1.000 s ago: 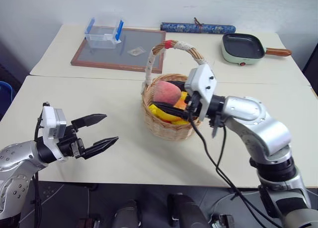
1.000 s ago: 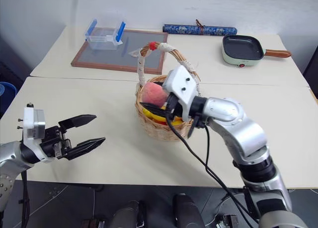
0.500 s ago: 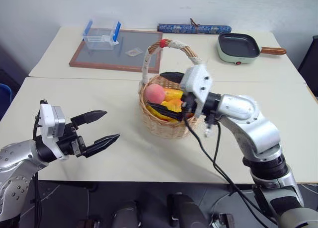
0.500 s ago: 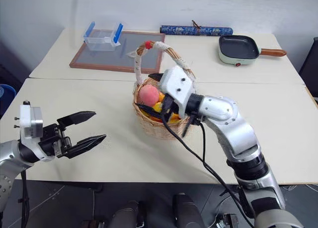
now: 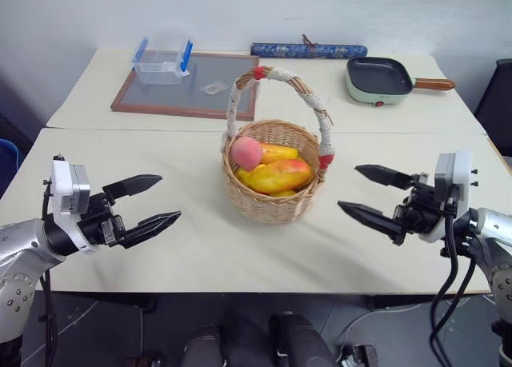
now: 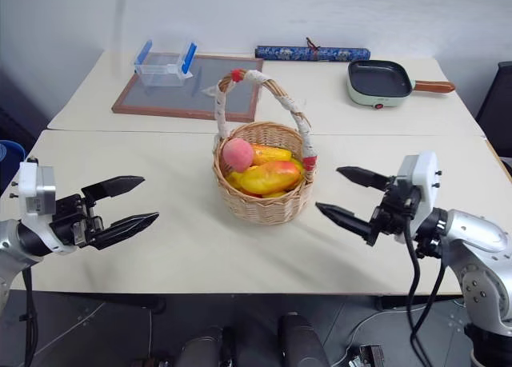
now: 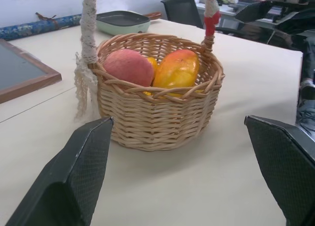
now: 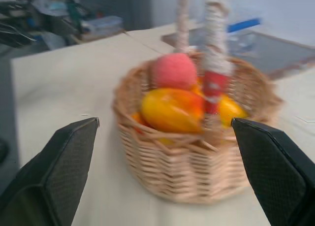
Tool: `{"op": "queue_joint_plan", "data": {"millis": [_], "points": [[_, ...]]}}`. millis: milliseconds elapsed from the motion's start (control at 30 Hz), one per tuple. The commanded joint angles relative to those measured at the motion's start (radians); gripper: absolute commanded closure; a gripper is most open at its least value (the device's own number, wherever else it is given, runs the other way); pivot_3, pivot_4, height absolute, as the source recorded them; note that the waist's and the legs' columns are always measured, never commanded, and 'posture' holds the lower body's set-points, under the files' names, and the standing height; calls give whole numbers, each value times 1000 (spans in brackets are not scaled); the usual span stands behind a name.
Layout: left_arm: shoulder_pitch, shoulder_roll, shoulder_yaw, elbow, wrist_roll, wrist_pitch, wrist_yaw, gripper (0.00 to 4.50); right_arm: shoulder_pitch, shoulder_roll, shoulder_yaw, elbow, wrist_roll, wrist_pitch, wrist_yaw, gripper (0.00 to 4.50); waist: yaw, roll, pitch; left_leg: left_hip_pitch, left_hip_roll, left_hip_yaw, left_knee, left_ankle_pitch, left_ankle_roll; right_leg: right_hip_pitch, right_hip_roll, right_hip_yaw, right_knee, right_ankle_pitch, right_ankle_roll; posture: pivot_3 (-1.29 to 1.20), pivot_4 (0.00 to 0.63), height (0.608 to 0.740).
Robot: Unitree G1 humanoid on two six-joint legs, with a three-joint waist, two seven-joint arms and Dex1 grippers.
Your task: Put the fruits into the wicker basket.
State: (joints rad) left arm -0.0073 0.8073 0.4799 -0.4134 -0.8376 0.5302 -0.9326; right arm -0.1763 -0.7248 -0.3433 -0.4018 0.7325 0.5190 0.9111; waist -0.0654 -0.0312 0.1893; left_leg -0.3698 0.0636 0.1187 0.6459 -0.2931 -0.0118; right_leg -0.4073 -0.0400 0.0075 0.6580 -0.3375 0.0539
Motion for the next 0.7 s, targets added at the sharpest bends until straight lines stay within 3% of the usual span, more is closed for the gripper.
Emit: {"op": "queue_joint_plan", "data": {"millis": [33,200,367,600,700], "points": [[-36,6,-14,5,7,-22,-9,0,-87,21,69,60,-68,-77,-2,22,2,0,0,0,0,0,0,0,0,0,0,0,0,0,0,0,150,740],[-55,4,-35,-25,-4,-15,-2,0,-224,89,232,173,-141,-67,-8,22,7,0,0,-2,1,0,-1,0,-3,-3,2,0,0,0,0,0,150,740],[-35,-1,-24,-69,-30,-6,9,0,-334,164,258,284,-186,-131,-28,1543,9,0,0,-5,1,0,1,1,-7,-4,1,0,-1,0,0,0,150,740],[13,-20,-17,-103,-37,-13,29,0,-320,137,237,300,-141,-128,95,4010,12,0,0,-4,2,-1,1,1,-6,-4,1,-1,-1,0,0,0,150,740],[11,-21,-22,-100,-37,-15,31,0,-295,127,197,279,-120,-122,93,4305,12,0,0,-4,1,0,1,0,-3,-3,0,-1,-1,0,0,0,150,740]]}}
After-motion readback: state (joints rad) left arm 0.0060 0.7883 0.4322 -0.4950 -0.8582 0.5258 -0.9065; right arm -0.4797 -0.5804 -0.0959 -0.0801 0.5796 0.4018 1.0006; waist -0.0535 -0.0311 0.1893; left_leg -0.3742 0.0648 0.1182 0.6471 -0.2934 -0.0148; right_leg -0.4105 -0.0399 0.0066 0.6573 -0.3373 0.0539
